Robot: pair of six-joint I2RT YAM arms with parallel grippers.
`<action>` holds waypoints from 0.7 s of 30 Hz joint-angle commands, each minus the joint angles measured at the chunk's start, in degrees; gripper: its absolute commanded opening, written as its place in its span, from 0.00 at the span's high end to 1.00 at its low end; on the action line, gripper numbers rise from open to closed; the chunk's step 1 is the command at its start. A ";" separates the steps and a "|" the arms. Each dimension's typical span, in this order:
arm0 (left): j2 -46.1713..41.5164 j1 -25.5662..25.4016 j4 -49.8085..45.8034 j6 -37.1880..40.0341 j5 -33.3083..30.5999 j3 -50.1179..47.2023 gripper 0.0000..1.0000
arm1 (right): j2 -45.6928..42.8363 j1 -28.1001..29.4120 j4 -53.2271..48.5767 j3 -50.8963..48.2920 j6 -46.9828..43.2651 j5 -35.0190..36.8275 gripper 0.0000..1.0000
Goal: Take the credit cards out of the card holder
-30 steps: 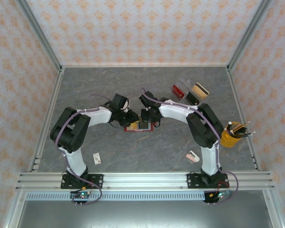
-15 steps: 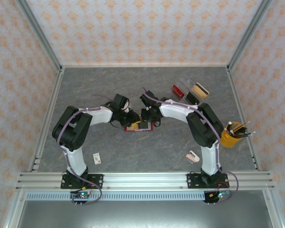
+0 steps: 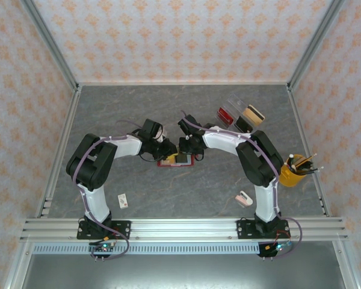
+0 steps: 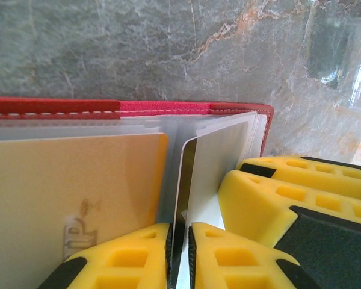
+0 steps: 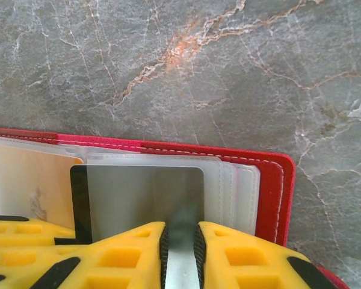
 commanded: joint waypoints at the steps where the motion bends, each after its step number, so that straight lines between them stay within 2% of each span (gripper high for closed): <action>1: -0.80 0.13 4.02 -0.15 2.67 -0.47 0.84 | 2.84 0.02 -2.58 -2.82 0.43 2.40 0.77; 21: -5.09 1.35 4.27 0.09 3.14 -3.84 0.98 | 3.05 -0.23 -3.26 -3.33 0.40 5.17 0.77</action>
